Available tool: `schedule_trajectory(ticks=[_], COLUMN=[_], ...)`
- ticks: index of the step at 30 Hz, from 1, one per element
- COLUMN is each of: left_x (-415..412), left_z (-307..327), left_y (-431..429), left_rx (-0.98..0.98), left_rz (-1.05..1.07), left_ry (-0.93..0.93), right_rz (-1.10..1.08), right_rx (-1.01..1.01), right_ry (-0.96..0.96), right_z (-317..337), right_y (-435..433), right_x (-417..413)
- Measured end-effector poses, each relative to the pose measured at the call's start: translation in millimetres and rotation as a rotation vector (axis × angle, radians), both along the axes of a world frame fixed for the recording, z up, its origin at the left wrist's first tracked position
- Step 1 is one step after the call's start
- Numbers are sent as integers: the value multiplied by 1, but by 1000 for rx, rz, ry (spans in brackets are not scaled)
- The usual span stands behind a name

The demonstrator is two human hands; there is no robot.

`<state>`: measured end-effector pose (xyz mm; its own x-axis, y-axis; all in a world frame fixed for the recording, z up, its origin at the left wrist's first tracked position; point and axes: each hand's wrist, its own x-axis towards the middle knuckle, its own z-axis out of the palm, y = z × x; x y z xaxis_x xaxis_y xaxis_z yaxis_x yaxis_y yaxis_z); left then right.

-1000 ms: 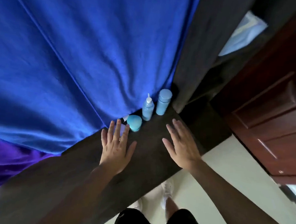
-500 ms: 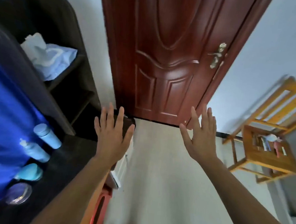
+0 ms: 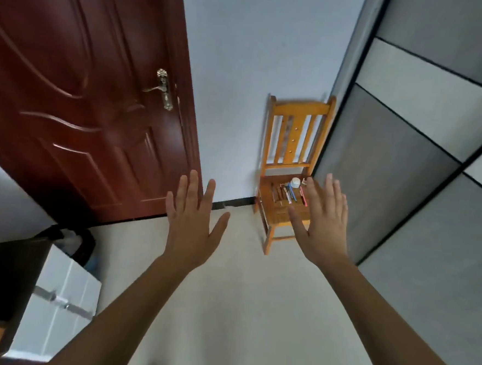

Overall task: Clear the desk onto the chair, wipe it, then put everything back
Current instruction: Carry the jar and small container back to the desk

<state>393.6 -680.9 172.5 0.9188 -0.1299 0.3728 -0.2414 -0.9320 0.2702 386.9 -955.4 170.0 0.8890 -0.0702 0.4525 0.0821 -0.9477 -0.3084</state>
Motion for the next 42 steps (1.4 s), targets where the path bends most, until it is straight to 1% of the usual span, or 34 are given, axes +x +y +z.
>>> schedule_trajectory(ticks=[4,10,14,18,22,24,28,31,36,39,42], left_x=[35,114,194,284,362,393,450,489,554,592,619], left_z=[1,-13,-11,-1,4,1,-15,-31,-43,-51,-70], left_y=[-61,-119,-154,-188,-227,-248,-290,-318,-359,-381,-398], left_rx=[8,18,-6,-104,-34,-39,-29,-8,23,9,-31], left_rz=[-56,-128,-154,-157,-204,-220,-245,-220,-159,-120,-106], left_ry=[6,30,47,44,39,33,30,73,181,212,255], right_rz=[-65,-125,-158,-182,-221,-233,-217,-194,-89,-19,-9], right_rx=[1,39,36,33,45,71,70,74,108,50,21], right_ry=[39,111,190,203,207,201,234,275,302,294,324], right_z=[-3,-24,-25,-19,-12,-12,-19,-29,-52,-70,-92], right_y=[-60,-109,-140,-174,-205,-220,-256,-287,-329,-351,-364], right_x=[24,83,151,233,300,325,385,438,526,578,619])
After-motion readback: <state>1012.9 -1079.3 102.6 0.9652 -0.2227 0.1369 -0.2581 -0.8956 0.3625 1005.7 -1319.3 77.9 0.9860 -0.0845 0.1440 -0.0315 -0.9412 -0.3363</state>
